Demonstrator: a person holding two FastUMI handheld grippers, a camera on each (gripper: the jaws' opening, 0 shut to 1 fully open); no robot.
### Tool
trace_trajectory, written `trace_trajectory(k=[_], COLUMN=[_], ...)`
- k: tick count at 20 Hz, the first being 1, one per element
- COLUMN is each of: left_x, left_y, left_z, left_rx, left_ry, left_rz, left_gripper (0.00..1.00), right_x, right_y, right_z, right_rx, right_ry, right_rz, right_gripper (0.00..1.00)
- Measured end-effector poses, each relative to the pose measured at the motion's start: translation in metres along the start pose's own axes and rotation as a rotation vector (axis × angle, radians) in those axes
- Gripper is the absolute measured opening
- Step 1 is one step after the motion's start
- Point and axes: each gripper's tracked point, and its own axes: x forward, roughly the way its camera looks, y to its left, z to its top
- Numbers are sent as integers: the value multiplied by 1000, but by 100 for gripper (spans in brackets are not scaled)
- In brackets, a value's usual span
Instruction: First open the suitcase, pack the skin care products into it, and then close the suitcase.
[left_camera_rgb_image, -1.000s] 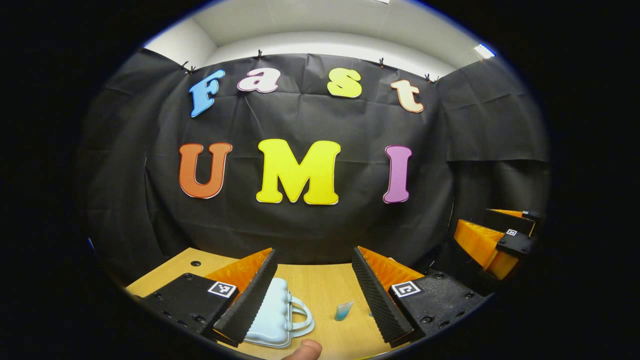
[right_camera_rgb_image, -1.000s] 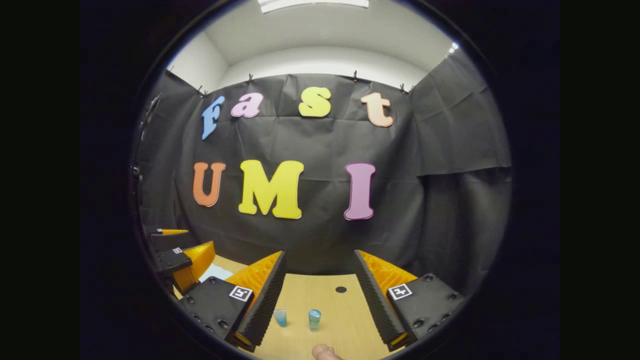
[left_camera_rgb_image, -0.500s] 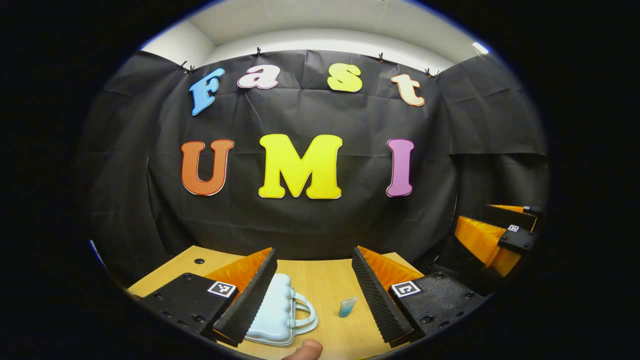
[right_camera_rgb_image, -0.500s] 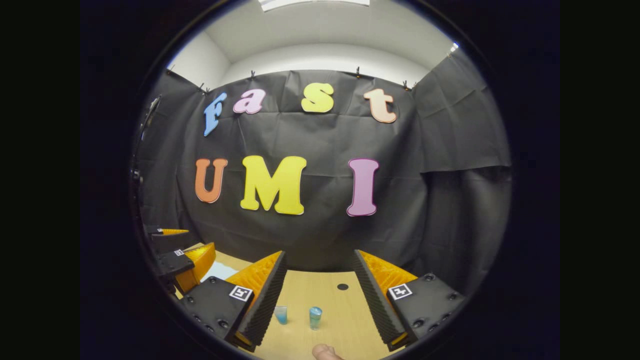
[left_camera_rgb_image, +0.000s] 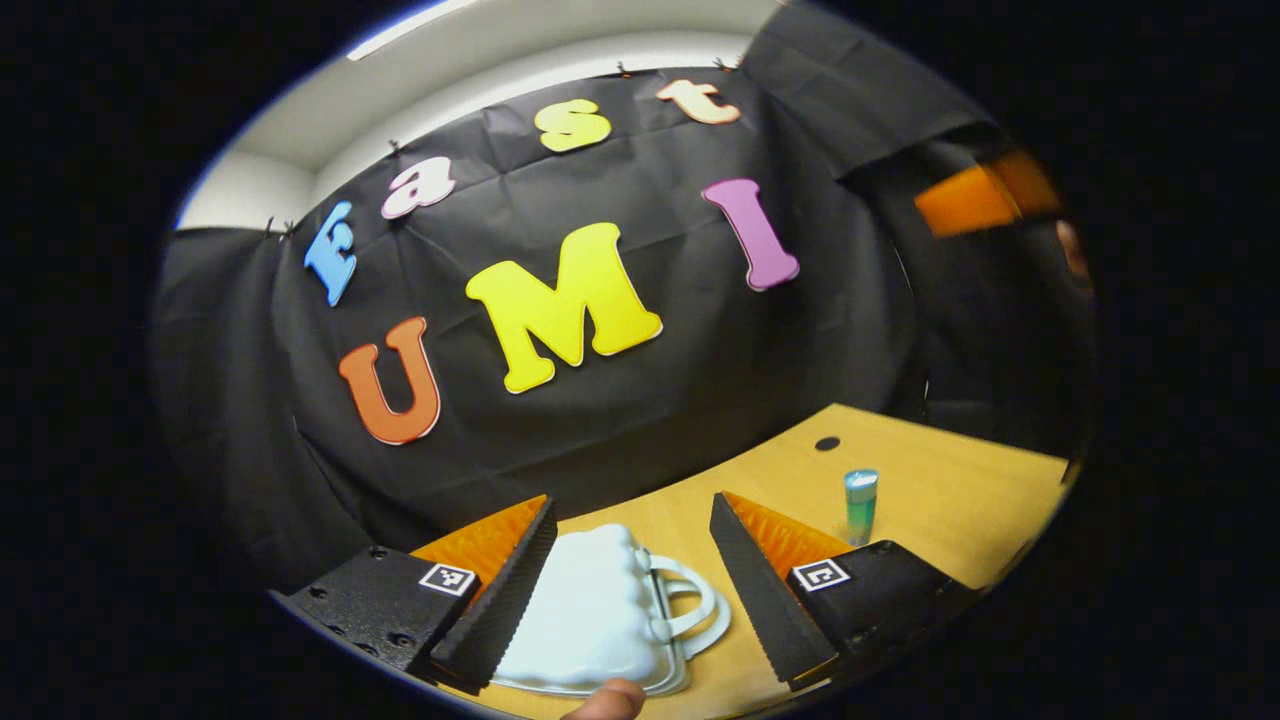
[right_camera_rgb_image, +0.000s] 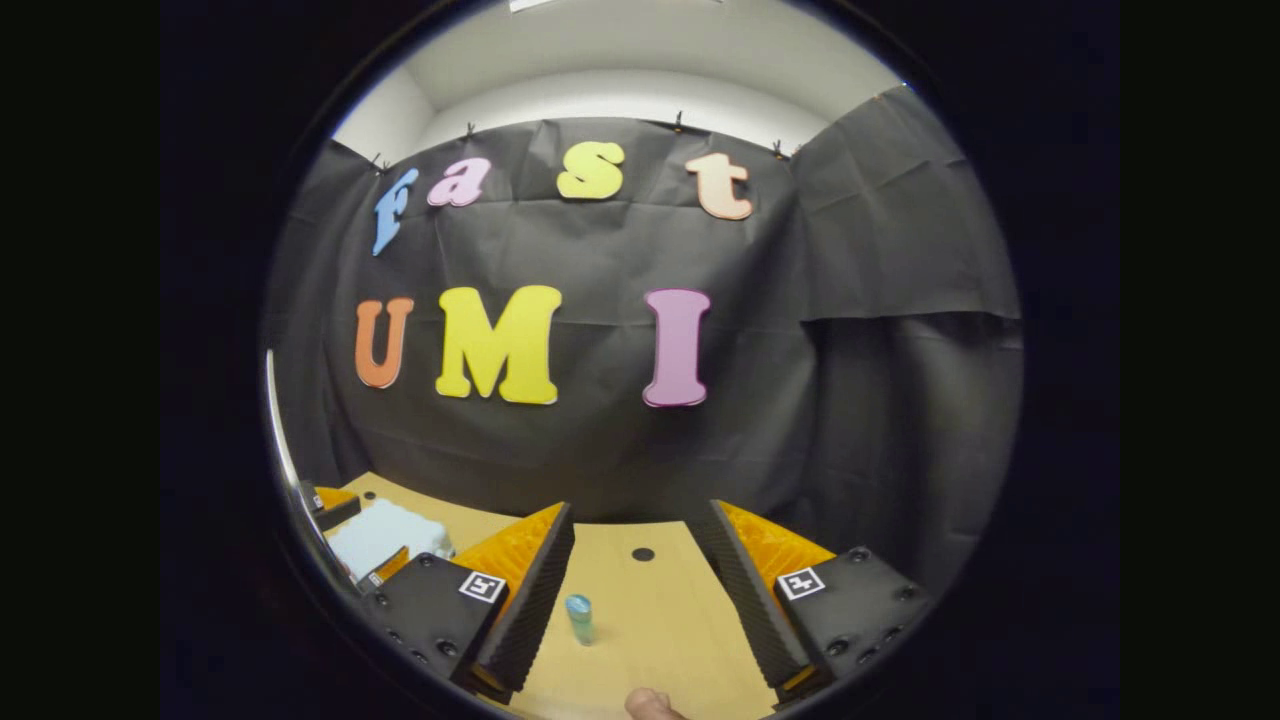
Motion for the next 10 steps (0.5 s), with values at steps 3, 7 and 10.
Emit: trace_trajectory(k=[3,7,10], left_x=[3,11,21], left_y=[-26,-48,-53], left_z=[-39,-92,-113], left_rx=[170,341,419], left_ry=[43,165,223], left_rz=[-10,-16,0], left_gripper=[98,98,97], right_x=[5,10,17], right_y=[-30,-58,-70], right_z=[-6,-20,-37], right_rx=[9,12,14], right_ry=[17,48,81], right_rz=[-40,-53,-35], right_gripper=[80,80,80])
